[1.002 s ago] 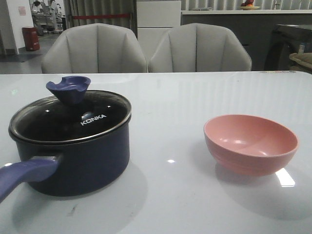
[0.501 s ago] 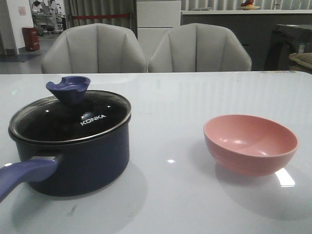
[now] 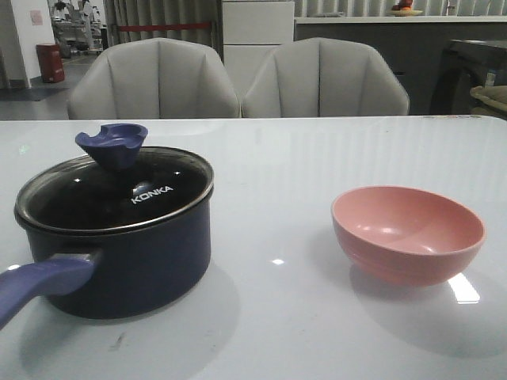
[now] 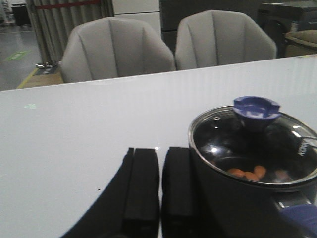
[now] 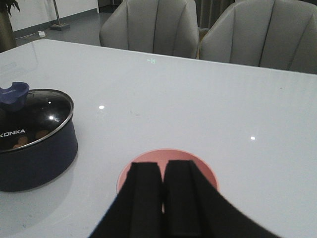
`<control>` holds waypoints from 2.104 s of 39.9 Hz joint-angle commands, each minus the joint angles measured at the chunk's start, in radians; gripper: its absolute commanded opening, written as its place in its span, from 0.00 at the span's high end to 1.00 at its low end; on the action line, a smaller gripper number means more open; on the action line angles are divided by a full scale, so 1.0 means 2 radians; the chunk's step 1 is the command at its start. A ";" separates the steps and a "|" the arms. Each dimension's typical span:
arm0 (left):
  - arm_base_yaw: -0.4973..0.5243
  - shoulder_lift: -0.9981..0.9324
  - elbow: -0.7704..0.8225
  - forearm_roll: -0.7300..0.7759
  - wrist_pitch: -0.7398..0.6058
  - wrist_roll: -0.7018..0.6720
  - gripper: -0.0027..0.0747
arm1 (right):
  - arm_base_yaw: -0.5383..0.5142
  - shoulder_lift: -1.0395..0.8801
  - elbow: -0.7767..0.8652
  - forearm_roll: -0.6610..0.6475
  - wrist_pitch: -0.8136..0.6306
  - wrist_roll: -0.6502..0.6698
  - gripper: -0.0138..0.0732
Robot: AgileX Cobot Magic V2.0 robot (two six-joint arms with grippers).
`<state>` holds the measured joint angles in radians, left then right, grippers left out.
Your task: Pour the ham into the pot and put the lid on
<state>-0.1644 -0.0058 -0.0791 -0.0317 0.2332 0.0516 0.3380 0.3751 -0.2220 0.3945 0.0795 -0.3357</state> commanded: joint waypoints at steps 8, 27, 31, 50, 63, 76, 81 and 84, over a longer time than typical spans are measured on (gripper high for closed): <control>0.045 -0.005 0.046 0.006 -0.129 -0.049 0.82 | 0.000 0.001 -0.014 0.001 -0.036 -0.003 0.67; 0.045 -0.005 0.059 0.006 -0.147 -0.089 0.82 | 0.000 0.001 -0.014 0.001 -0.036 -0.003 0.67; 0.045 -0.005 0.059 0.006 -0.147 -0.089 0.82 | 0.000 0.001 -0.014 0.001 -0.036 -0.003 0.67; 0.045 -0.005 0.059 0.006 -0.147 -0.089 0.82 | 0.000 0.001 -0.014 0.001 -0.036 -0.003 0.67; 0.045 -0.005 0.059 0.006 -0.147 -0.089 0.82 | -0.002 0.001 0.009 -0.020 -0.045 -0.002 0.67; 0.045 -0.005 0.059 0.006 -0.147 -0.089 0.82 | -0.118 -0.097 0.081 -0.167 -0.063 0.152 0.67; 0.045 -0.005 0.059 0.006 -0.147 -0.089 0.82 | -0.152 -0.150 0.099 -0.203 -0.059 0.177 0.67; 0.045 -0.005 0.059 0.006 -0.147 -0.089 0.82 | -0.157 -0.175 0.108 -0.215 -0.059 0.187 0.67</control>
<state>-0.0752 -0.0058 0.0067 -0.0189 0.0242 -0.1191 0.0413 0.0550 0.0066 0.0075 0.0370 0.0116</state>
